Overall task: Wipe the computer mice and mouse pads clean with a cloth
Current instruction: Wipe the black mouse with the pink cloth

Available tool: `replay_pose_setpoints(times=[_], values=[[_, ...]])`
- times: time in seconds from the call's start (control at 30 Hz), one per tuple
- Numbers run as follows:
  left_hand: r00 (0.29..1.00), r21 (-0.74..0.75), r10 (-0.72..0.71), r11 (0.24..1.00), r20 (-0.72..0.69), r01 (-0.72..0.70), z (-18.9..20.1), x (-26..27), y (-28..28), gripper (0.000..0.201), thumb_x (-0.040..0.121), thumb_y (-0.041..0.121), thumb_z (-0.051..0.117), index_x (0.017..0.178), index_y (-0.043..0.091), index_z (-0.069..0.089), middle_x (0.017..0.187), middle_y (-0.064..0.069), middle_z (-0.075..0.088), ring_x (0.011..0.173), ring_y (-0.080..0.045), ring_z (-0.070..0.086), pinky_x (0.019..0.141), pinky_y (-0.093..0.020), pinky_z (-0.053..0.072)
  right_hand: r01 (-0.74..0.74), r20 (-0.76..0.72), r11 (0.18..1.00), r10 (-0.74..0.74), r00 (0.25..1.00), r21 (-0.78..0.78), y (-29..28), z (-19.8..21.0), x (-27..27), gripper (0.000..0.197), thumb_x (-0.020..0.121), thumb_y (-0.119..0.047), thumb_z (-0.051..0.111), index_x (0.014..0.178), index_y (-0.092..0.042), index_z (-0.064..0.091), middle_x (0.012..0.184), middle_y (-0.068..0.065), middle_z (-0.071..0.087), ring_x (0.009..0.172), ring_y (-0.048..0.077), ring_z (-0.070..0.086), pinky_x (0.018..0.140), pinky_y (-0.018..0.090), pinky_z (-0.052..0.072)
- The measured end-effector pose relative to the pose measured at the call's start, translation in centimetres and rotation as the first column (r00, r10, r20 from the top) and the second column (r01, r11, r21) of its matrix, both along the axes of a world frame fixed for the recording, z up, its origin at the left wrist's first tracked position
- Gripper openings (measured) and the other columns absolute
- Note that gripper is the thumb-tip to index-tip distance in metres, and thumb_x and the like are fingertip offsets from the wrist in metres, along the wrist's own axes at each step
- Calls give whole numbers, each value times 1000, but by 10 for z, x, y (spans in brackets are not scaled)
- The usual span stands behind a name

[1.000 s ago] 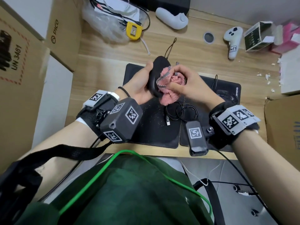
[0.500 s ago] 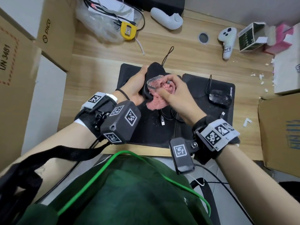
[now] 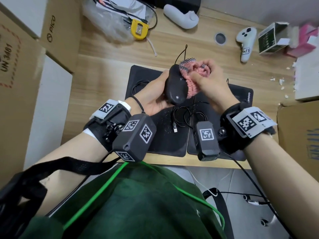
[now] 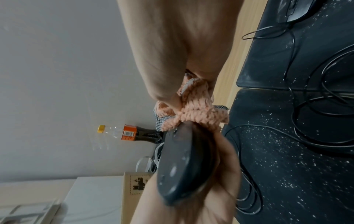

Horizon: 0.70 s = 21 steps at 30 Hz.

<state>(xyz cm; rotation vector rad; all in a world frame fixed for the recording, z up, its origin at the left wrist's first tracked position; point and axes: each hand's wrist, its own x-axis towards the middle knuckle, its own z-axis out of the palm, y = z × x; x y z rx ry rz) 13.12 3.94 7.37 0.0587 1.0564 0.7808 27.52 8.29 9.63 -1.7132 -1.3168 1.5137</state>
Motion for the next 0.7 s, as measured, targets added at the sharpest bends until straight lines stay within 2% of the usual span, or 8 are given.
replay_pose_setpoints(times=[0.07,0.17,0.23,0.3,0.4,0.5,0.63,0.7], values=[[997,-27,47,999,60,-46,3,-1,3,42,101,41,36,104,9,63,101,-13,69,82,-21,69,72,-34,58,-32,19,999,32,999,-15,-8,-4,-6,23,89,-2,61,100,-18,50,107,5,68,92,15,70,83,36,59],[999,-90,27,996,34,-24,0,-6,5,47,102,40,30,91,8,64,85,-12,71,74,-21,67,68,-32,58,-126,70,991,129,989,-43,-29,-15,-17,24,85,-5,65,90,-25,53,103,3,70,91,18,71,86,44,57],[999,-120,-27,993,-32,23,-5,-12,4,49,102,42,30,89,10,64,87,-11,69,78,-21,65,76,-32,55,-175,105,984,177,979,-31,-38,-21,-22,23,80,-10,69,88,-27,55,98,0,71,90,22,70,89,48,54],[998,-135,-37,990,-51,30,-10,-15,1,49,102,44,30,91,10,64,92,-11,69,83,-23,65,83,-35,52,-175,115,984,178,977,-38,-36,-20,-24,23,80,-10,70,91,-24,57,93,-2,71,88,22,69,89,49,54],[997,-115,-46,993,-65,38,-15,-15,-2,47,101,46,32,92,14,65,90,-8,70,80,-21,65,79,-34,51,-138,125,990,142,982,-38,-21,-15,-19,24,81,-8,70,94,-23,57,101,3,71,93,27,70,85,50,56],[998,-80,-49,996,-34,46,-14,-15,-2,41,99,46,38,91,15,63,83,-5,70,75,-18,63,74,-33,50,-104,124,994,106,987,-24,-6,-6,-13,26,84,-5,67,94,-26,54,105,5,70,95,23,70,85,44,57],[997,-39,-77,996,-3,77,-10,-16,-2,38,100,43,40,100,13,63,94,-7,68,80,-21,63,71,-31,53,-66,97,996,60,993,58,6,4,-12,28,86,0,64,91,-23,50,96,-3,66,79,1,67,71,22,53],[996,-9,-89,996,-20,89,-9,-16,-1,39,101,42,36,99,13,63,88,-5,70,74,-17,65,64,-25,54,-65,95,996,59,994,62,4,4,-15,28,86,1,63,90,-23,50,97,-3,66,82,4,68,73,23,54]])
